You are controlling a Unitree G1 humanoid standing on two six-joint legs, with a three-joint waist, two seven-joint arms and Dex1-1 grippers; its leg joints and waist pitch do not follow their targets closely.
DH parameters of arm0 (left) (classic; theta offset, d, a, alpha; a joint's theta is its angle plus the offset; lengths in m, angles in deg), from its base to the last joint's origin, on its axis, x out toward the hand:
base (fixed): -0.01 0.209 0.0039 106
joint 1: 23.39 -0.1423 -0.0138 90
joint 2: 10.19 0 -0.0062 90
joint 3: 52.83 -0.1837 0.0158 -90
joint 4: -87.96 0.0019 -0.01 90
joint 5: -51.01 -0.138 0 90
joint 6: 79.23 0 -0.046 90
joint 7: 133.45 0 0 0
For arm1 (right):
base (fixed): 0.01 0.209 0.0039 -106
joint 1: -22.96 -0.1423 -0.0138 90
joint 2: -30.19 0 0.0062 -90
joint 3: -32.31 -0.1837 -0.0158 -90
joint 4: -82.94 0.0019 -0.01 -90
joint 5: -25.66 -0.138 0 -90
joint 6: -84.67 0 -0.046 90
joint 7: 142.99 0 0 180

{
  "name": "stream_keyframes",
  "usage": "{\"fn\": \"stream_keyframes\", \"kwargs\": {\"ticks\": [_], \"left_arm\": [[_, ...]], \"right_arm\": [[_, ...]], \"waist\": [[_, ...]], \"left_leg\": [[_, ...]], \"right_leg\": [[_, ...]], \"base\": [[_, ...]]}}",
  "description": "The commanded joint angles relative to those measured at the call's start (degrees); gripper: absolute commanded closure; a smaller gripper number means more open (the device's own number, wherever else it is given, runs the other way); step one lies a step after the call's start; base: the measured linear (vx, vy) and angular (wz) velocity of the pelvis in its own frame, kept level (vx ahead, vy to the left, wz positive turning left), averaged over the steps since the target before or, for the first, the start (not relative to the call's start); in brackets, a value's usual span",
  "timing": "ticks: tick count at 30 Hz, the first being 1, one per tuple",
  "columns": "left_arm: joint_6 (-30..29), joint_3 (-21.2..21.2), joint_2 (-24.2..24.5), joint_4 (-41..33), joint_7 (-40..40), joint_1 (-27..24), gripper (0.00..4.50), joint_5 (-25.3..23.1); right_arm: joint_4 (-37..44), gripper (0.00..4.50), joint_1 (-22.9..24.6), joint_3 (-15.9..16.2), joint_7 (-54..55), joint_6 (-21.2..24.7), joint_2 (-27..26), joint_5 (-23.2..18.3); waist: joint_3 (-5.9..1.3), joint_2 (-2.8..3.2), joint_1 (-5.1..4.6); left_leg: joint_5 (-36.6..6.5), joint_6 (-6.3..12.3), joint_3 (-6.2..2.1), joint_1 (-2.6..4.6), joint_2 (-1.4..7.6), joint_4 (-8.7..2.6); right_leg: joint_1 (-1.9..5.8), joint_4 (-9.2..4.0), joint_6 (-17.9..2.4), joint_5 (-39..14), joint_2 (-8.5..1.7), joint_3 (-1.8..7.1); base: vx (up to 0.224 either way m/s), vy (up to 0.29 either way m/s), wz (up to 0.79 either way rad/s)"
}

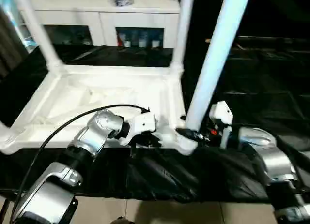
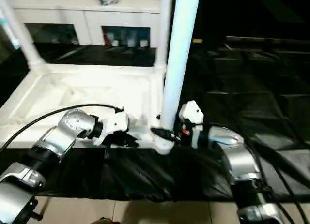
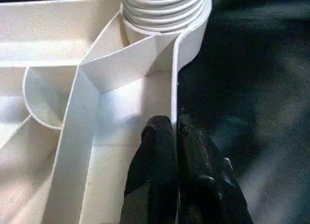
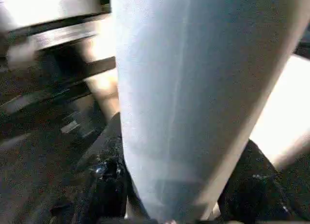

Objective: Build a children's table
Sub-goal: Insert table leg to table base

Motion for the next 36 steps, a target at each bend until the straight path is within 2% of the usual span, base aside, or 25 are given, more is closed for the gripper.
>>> {"fn": "stream_keyframes", "kwargs": {"ticks": [1, 2, 3, 4, 5, 6, 8, 10, 11, 14, 17, 19, 21, 23, 24, 26, 27, 29, 31, 33, 34, 35, 36], "left_arm": [[-4.4, 2.3, -3.1, -2.3, 6.9, 2.4, 4.5, -0.3], [-8.5, 3.1, -6.2, -3.4, 12.9, 3.0, 4.5, -1.3], [-8.5, 3.1, -6.2, -3.4, 12.9, 3.0, 4.5, -1.3], [-9.9, 3.3, -7.6, -3.7, 15.6, 3.2, 4.5, -2.0], [-10.4, 3.4, -8.1, -3.8, 16.6, 3.2, 4.5, -2.2], [-11.2, 3.5, -9.2, -4.1, 18.4, 3.3, 4.5, -2.7], [-12.0, 3.3, -11.0, -4.9, 19.6, 3.3, 4.5, -2.5], [-12.0, 2.9, -11.9, -5.2, 20.0, 3.2, 4.5, -2.5], [-11.8, 2.4, -11.9, -5.2, 19.8, 3.2, 4.5, -2.7], [-12.3, 1.8, -11.8, -5.8, 19.4, 2.8, 4.5, -3.0], [-12.6, 1.2, -11.3, -6.4, 19.1, 2.4, 4.5, -3.2], [-12.2, 1.0, -11.1, -6.7, 18.9, 2.2, 4.5, -3.2], [-11.5, 0.9, -10.8, -6.7, 18.6, 2.1, 4.5, -3.0], [-10.2, 0.9, -10.3, -6.8, 17.6, 2.0, 4.5, -2.6], [-9.9, 0.8, -10.2, -6.9, 17.2, 1.9, 4.5, -2.5], [-9.9, 0.8, -9.7, -7.3, 16.4, 1.8, 4.5, -2.4], [-9.7, 0.7, -9.5, -7.4, 16.2, 1.8, 4.5, -2.4], [-9.4, 0.8, -9.2, -7.5, 15.9, 1.8, 4.5, -2.2], [-8.8, 0.8, -8.7, -7.4, 15.4, 1.7, 4.5, -2.1], [-7.5, 0.6, -8.0, -7.5, 14.2, 1.5, 4.5, -1.8], [-7.2, 0.6, -7.7, -7.6, 13.5, 1.4, 4.5, -1.6], [-6.7, 0.5, -7.5, -7.8, 13.0, 1.3, 4.5, -1.5], [-6.1, 0.4, -7.1, -8.1, 12.0, 1.1, 4.5, -1.2]], "right_arm": [[-7.9, 2.63, -0.7, 0.4, 9.2, 2.0, -1.7, 4.6], [-12.1, 2.63, -3.1, -0.7, 15.5, 2.1, -3.7, 5.5], [-12.1, 2.63, -3.1, -0.7, 15.5, 2.1, -3.7, 5.5], [-13.7, 2.63, -4.0, -0.9, 17.9, 1.9, -4.4, 6.0], [-14.3, 2.63, -4.3, -0.9, 18.7, 1.8, -4.7, 6.2], [-15.3, 2.63, -5.0, -1.3, 19.9, 1.9, -5.5, 6.1], [-16.9, 2.63, -6.0, -1.8, 21.0, 2.1, -6.6, 5.7], [-18.1, 2.63, -6.7, -1.9, 21.3, 1.9, -7.4, 5.8], [-18.9, 2.63, -7.1, -2.0, 21.9, 1.6, -7.7, 6.2], [-20.3, 2.63, -7.7, -2.0, 22.1, 1.1, -8.1, 6.3], [-21.3, 2.63, -8.4, -2.2, 23.3, 0.3, -8.4, 6.6], [-22.3, 2.63, -9.0, -2.9, 24.6, 1.1, -8.7, 6.6], [-22.6, 2.63, -9.5, -3.3, 23.8, -0.1, -8.9, 6.1], [-22.8, 2.07, -10.1, -4.1, 23.0, -2.2, -9.1, 5.3], [-22.8, 2.07, -10.3, -4.2, 22.9, -2.8, -9.1, 5.2], [-22.3, 1.84, -10.5, -4.1, 21.2, -4.6, -8.9, 4.8], [-22.0, 1.76, -10.4, -4.0, 20.7, -4.9, -8.8, 4.7], [-21.2, 1.5, -10.2, -4.0, 19.6, -5.2, -8.7, 4.4], [-19.4, 1.42, -9.8, -4.0, 17.4, -5.1, -8.3, 3.5], [-18.0, 1.32, -9.4, -4.0, 14.5, -5.5, -7.7, 2.8], [-17.0, 1.32, -9.1, -3.9, 12.8, -5.5, -7.1, 2.5], [-16.7, 1.04, -9.0, -3.9, 12.3, -5.5, -6.9, 2.4], [-15.9, 1.04, -8.7, -3.8, 11.2, -5.6, -6.4, 2.3]], "waist": [[-2.43, -0.16, -0.05], [-2.43, -0.22, -0.37], [-2.51, -0.16, -0.51], [-2.68, -0.16, -0.35], [-2.77, -0.09, -0.28], [-2.86, -0.34, -0.27], [-3.35, -0.35, 0.12], [-3.52, -0.25, 0.32], [-3.52, -0.27, 0.36], [-3.24, -0.26, 0.41], [-2.89, -0.18, 0.08], [-2.92, -0.13, 0.04], [-2.98, -0.02, -0.15], [-2.96, 0.01, -0.23], [-3.01, -0.05, -0.22], [-3.26, 0.02, 0.01], [-3.68, -0.11, 0.21], [-4.0, -0.09, 0.43], [-4.12, -0.02, 0.63], [-3.98, -0.03, 0.78], [-3.85, 0.01, 0.91], [-3.79, 0.03, 1.04], [-3.79, 0.0, 1.1]], "left_leg": [[-16.9, -1.66, -3.17, 0.72, 5.25, -5.53], [-16.9, -1.7, -3.06, 0.87, 5.23, -5.55], [-16.8, -1.94, -2.93, 0.99, 5.26, -5.44], [-16.1, -1.39, -2.84, 1.23, 5.14, -5.28], [-14.3, -0.58, -2.65, 1.1, 5.08, -5.15], [-13.1, -0.04, -2.49, 0.93, 5.14, -5.1], [-7.8, 2.58, -2.28, 0.8, 4.94, -4.51], [-4.6, 4.83, -2.22, 0.71, 5.04, -4.29], [-4.5, 5.59, -2.15, 0.78, 5.02, -4.21], [-6.6, 5.75, -2.14, 0.89, 5.13, -4.43], [-11.3, 3.16, -2.27, 1.07, 5.29, -4.98], [-11.6, 2.6, -2.32, 1.15, 5.35, -5.08], [-11.5, 2.17, -2.33, 1.05, 5.29, -5.12], [-11.6, 2.32, -2.26, 1.01, 5.23, -5.02], [-11.5, 2.39, -2.24, 0.96, 5.22, -4.97], [-9.3, 2.86, -2.12, 1.1, 5.29, -4.7], [-6.2, 3.98, -2.09, 0.8, 5.23, -4.35], [-0.8, 7.38, -2.0, 0.63, 5.09, -3.72], [0.6, 9.17, -1.99, 0.46, 5.13, -3.44], [-0.3, 9.79, -1.94, 0.5, 5.26, -3.47], [-1.9, 9.46, -1.9, 0.55, 5.32, -3.57], [-3.1, 8.79, -1.88, 0.64, 5.39, -3.66], [-3.5, 8.53, -1.87, 0.72, 5.44, -3.7]], "right_leg": [[1.57, -5.59, -11.6, -17.5, -6.56, 2.83], [1.29, -5.68, -11.5, -16.7, -6.33, 2.83], [1.17, -5.59, -11.9, -15.8, -6.34, 2.91], [1.13, -5.85, -12.1, -14.3, -6.26, 2.89], [1.22, -5.7, -12.7, -11.0, -6.2, 2.96], [1.45, -5.64, -12.9, -9.1, -6.2, 3.0], [1.85, -4.94, -14.1, -0.6, -6.19, 2.8], [1.97, -4.48, -14.9, 5.0, -6.11, 2.63], [1.92, -4.44, -15.2, 6.4, -6.04, 2.55], [1.91, -4.85, -15.2, 3.7, -6.13, 2.5], [1.76, -5.5, -14.3, -4.3, -6.05, 2.6], [1.64, -5.48, -14.1, -4.8, -5.98, 2.64], [1.71, -5.35, -14.1, -3.6, -5.98, 2.67], [1.69, -5.39, -14.4, -3.1, -6.11, 2.73], [1.73, -5.43, -14.4, -2.9, -6.17, 2.76], [1.7, -5.16, -15.1, -0.1, -6.2, 2.79], [2.1, -4.43, -15.2, 4.7, -6.13, 2.68], [1.95, -3.48, -16.0, 13.3, -5.94, 2.47], [1.87, -3.22, -16.3, 15.9, -6.01, 2.37], [1.74, -3.36, -16.4, 14.9, -6.03, 2.27], [1.72, -3.61, -16.3, 12.6, -6.08, 2.26], [1.69, -3.77, -16.2, 10.6, -6.01, 2.24], [1.65, -3.83, -16.1, 9.9, -6.02, 2.26]], "base": [[0.0, 0.0, 0.0], [0.0, 0.0, 0.0], [0.0, 0.0, 0.0], [0.0, 0.0, 0.0], [0.0, 0.0, 0.0], [0.0, 0.0, 0.0], [0.0, 0.0, 0.0], [0.0, 0.0, 0.0], [0.0, 0.0, 0.0], [0.0, 0.0, 0.0], [0.0, 0.0, 0.0], [0.0, 0.0, 0.0], [0.0, 0.0, 0.0], [0.0, 0.0, 0.0], [0.0, 0.0, 0.0], [0.0, 0.0, 0.0], [0.0, 0.0, 0.0], [0.0, 0.0, 0.0], [0.0, 0.0, 0.0], [0.0, 0.0, 0.0], [0.0, 0.0, 0.0], [0.0, 0.0, 0.0], [0.0, 0.0, 0.0]]}}
